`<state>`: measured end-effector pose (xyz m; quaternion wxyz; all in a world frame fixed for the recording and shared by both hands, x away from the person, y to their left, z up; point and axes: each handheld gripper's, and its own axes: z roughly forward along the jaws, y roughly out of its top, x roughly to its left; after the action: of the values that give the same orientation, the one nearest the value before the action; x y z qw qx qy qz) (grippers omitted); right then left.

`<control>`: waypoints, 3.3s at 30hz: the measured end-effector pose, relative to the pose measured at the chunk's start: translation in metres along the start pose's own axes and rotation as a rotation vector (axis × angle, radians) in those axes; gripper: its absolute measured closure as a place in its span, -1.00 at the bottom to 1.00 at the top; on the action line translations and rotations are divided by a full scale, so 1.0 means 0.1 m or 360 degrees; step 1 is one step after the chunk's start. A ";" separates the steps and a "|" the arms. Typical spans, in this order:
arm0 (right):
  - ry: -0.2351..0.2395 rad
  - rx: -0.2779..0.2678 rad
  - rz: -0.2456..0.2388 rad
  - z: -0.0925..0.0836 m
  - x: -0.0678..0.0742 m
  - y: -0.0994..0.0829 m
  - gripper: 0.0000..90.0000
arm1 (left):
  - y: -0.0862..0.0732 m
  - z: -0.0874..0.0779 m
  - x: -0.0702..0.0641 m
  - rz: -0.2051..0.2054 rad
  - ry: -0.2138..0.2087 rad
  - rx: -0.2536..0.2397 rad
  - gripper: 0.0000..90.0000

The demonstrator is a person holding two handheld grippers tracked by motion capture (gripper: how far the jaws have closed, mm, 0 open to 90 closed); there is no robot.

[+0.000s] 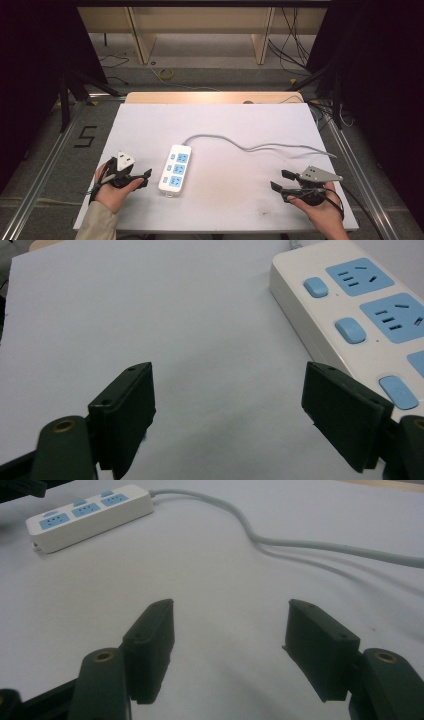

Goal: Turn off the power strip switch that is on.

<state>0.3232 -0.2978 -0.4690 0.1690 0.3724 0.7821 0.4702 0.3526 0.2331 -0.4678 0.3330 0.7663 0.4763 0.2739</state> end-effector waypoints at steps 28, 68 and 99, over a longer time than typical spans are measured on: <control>-0.0010 -0.0002 -0.0008 0.00 0.00 0.00 -0.17 | 0.15 -0.01 -0.15 0.0045 -0.0053 -0.0006 -0.45; -0.0018 -0.0008 -0.0005 -0.02 0.01 0.01 -0.17 | 0.39 -0.15 -0.29 0.0044 -0.0172 0.0120 0.99; -0.0023 -0.0014 -0.0003 -0.02 0.01 0.01 -0.16 | 0.48 -0.07 -0.39 -0.0005 -0.0255 0.0364 0.99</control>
<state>0.3221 -0.2977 -0.4671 0.1769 0.3743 0.7791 0.4707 0.3582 0.1837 -0.4304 0.2810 0.8180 0.4774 0.1552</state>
